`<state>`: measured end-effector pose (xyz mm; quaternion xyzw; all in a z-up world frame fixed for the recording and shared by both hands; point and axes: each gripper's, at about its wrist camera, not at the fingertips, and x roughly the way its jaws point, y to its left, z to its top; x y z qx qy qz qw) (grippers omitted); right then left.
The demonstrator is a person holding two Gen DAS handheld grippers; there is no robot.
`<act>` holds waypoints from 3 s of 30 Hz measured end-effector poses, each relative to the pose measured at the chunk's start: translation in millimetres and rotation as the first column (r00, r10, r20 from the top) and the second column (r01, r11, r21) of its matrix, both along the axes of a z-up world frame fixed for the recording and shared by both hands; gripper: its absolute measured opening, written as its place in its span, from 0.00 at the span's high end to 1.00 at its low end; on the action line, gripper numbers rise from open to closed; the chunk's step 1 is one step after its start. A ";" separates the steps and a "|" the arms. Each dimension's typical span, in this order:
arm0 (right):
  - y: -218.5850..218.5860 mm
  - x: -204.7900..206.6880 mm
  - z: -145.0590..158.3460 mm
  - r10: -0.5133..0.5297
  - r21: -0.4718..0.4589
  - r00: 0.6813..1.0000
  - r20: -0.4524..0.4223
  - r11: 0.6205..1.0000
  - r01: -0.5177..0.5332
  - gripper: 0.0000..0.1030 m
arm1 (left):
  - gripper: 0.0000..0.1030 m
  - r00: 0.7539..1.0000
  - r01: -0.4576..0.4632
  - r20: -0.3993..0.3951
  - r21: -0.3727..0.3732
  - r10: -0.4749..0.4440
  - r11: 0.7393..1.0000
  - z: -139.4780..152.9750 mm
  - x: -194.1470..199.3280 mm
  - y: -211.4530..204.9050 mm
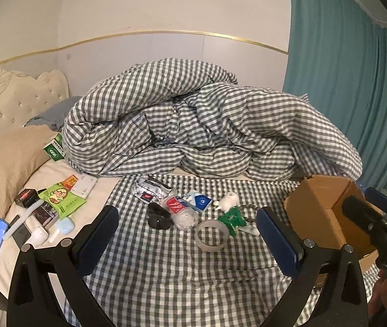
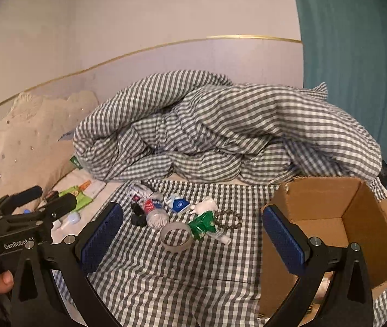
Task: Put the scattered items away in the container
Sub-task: 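Move both grippers back to the items, left toward the black cup, right toward the tape, then grasp the black cup with the left gripper while the right gripper grasps the tape roll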
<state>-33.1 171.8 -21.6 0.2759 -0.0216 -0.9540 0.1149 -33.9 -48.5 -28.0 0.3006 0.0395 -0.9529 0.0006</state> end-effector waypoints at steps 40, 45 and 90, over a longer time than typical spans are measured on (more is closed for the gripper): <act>-37.9 -152.0 -190.1 0.051 0.019 0.923 0.382 0.998 -0.063 0.44 | 0.00 0.943 -0.066 0.325 -0.011 0.066 0.998 -220.2 -187.1 -63.2; -40.5 -159.1 -199.1 0.048 0.013 0.921 0.385 0.998 -0.058 0.44 | 0.00 0.940 -0.048 0.335 -0.034 0.057 0.998 -241.2 -201.5 -59.4; -64.3 -178.7 -253.6 0.096 -0.004 0.875 0.474 0.994 -0.107 0.96 | 0.69 0.971 -0.072 0.232 0.025 0.064 0.997 -219.2 -190.5 -83.4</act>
